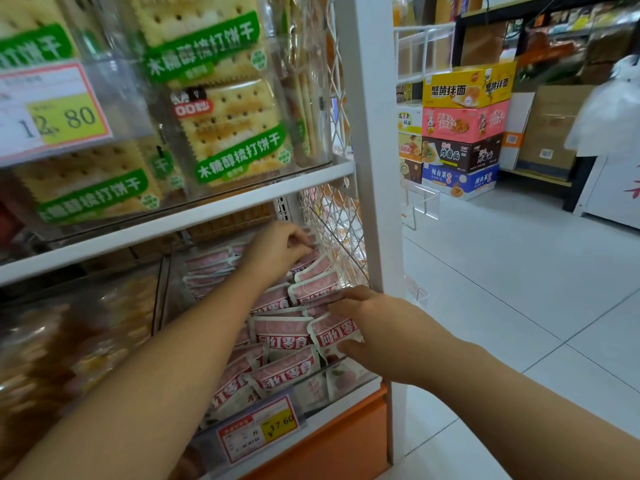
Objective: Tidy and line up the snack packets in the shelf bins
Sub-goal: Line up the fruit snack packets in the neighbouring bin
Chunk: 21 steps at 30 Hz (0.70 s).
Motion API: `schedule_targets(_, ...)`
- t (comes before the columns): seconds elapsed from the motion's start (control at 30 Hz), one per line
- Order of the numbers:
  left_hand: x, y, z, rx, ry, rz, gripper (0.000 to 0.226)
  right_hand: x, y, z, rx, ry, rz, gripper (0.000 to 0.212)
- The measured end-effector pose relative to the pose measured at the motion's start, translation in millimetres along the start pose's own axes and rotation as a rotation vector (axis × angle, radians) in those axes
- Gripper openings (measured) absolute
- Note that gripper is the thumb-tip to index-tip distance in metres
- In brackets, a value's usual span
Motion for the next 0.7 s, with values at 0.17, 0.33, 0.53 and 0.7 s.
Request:
schedule_targets(0.17,4,7,14,0.023,-0.247,-0.085,0.011,-1,-2,-1,0.002,-0.002,0.006,0.05)
schedule_targets(0.33,3,6,11,-0.085,-0.18,-0.107,0.012,0,-3,0,0.0,0.004,-0.002,0.05)
schedule_targets(0.53,9,14,15,-0.001,-0.302,-0.152,0.013,-1,0,0,-0.006,0.008,-0.022,0.048)
schedule_targets(0.7,13,18,17,0.008,-0.428,-0.42,0.033,0,1,-1,0.0,0.004,-0.028,0.048)
Point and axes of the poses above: each hand's wrist, its own z-axis away from the middle knuckle, its own x-axis out of the palm, y = z × x, the point moved 5 cm from there along -z, towards the middle knuckle, and after that the axes turned 7 degrees about -z, right-handed, at the moved point
